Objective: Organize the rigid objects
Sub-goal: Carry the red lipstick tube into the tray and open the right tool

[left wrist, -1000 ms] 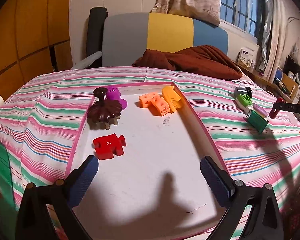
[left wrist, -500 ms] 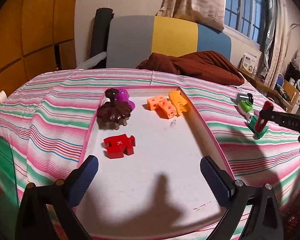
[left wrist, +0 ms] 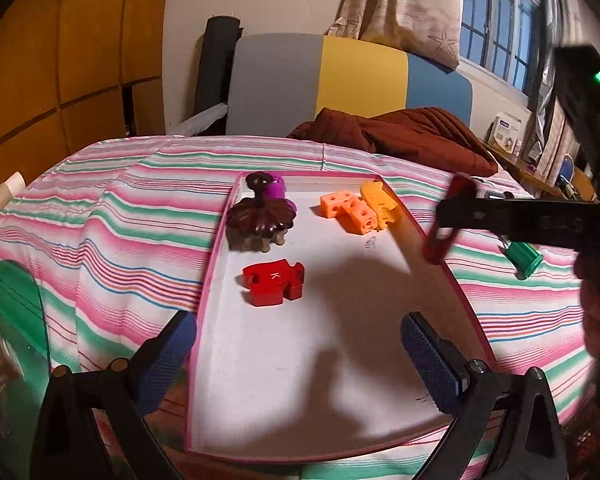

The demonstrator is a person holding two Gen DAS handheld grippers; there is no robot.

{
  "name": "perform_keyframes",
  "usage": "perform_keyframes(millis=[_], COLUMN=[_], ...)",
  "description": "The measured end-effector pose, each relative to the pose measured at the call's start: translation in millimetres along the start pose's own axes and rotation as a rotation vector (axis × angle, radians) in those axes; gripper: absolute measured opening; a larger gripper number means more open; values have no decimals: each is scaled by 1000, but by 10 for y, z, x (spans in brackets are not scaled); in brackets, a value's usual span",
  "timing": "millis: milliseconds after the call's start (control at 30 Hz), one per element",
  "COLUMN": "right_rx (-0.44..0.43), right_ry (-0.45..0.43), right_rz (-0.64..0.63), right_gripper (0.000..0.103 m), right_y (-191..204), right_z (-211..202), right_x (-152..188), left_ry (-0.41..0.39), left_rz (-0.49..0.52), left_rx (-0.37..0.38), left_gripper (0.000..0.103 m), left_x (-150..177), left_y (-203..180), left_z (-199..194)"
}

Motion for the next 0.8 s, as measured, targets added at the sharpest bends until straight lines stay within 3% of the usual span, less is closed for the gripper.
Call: perform_keyframes(millis=[200, 433, 567, 800], right_rx=[-56, -20, 35, -21], right_ry=[83, 175, 159, 117], right_rz=[-60, -88, -66, 17], right_gripper=[26, 26, 34, 39], right_y=[386, 422, 353, 248], right_z=[420, 832, 915, 783], right_x=[-224, -368, -474, -523], left_ry=[-6, -8, -3, 0], left_rz=[-7, -29, -47, -42], left_rx=[0, -3, 3, 16], left_gripper=[103, 103, 103, 103], left_x=[35, 76, 85, 116], left_y=[56, 156, 190, 150], left_z=[-63, -111, -105, -104])
Point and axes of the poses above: each gripper's, at about its wrist camera, not at the fingertips, and z roughly the way its jaws point, y to its left, x to its underside, the point moved 8 cm from there along z, roughly the way its jaws point, and after that the axes turned 6 degrees about y, right-handed, at the moved point
